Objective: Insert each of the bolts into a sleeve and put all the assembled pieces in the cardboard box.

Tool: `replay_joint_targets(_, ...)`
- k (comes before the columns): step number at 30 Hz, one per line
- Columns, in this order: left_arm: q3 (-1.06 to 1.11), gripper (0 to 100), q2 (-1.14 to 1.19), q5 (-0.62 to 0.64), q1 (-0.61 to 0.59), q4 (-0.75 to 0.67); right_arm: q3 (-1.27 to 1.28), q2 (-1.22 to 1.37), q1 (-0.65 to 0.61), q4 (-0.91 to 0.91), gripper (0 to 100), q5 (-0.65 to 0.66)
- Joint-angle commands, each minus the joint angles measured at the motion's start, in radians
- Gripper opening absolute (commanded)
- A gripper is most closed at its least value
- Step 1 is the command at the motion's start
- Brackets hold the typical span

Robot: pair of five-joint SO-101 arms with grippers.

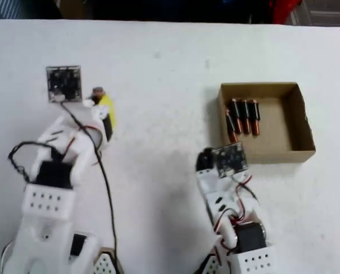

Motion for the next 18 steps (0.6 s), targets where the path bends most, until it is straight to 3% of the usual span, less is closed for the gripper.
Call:
replay_joint_targets(1,-0.015,2,-0.116,-0.003,0.008,-0.005,-0.011,-0.013,-0.108,-0.038,3.3,0.0)
replay_joint_targets(10,-0.015,2,-0.278,0.005,0.021,-0.005,-0.011,-0.012,-0.277,-0.219,3.1,0.0)
replay_joint_targets(18,-0.015,2,-0.331,0.005,0.196,-0.041,-0.006,-0.01,-0.39,-0.348,3.1,-0.002)
